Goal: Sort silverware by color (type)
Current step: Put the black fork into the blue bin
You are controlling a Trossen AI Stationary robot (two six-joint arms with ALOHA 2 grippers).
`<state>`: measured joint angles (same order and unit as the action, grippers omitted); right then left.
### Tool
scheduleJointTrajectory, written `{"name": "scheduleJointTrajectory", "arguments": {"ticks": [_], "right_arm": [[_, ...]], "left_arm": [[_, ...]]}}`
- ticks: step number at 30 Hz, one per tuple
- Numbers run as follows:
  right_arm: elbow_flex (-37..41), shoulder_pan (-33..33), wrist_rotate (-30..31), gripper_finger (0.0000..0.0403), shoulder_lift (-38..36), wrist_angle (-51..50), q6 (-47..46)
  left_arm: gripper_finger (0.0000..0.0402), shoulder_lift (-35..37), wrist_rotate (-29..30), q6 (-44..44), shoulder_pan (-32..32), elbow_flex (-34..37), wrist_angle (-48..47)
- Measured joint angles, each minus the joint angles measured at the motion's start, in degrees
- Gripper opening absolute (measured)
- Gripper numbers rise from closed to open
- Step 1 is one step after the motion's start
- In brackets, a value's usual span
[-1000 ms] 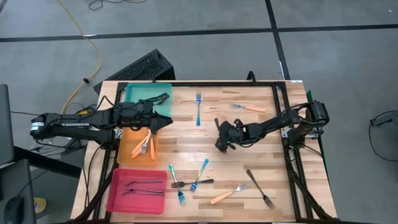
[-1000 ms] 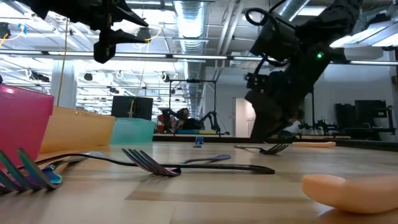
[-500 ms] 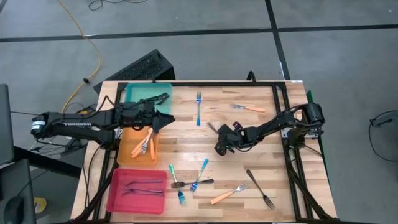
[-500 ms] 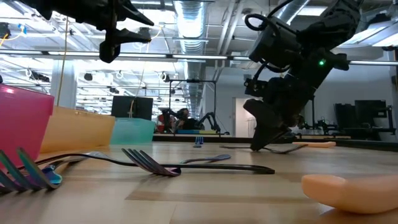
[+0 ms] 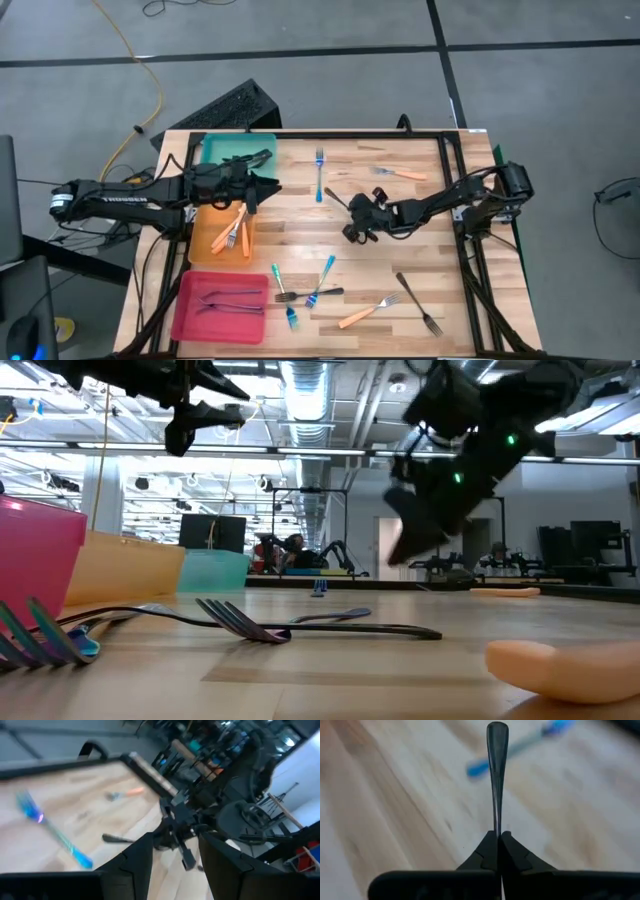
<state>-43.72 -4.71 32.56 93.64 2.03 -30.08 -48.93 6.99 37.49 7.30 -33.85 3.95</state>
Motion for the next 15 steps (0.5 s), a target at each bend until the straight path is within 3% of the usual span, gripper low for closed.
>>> {"name": "scheduleJointTrajectory", "arguments": {"ticks": [6,11,15], "right_arm": [[0.0,2.1,0.5,0.0021,-8.0,16.4,13.8],[0.0,3.2,-7.2,0.0021,-13.3,32.1,25.2],[-0.1,2.6,-10.6,0.0021,-15.9,38.4,32.0]], "left_arm": [[0.0144,-2.4,-0.1,-11.2,-2.4,0.0,12.0],[0.0144,-9.5,-0.1,-18.2,-3.3,-0.1,21.3],[0.0144,-15.9,-0.1,-18.6,-3.4,0.0,28.1]]}}
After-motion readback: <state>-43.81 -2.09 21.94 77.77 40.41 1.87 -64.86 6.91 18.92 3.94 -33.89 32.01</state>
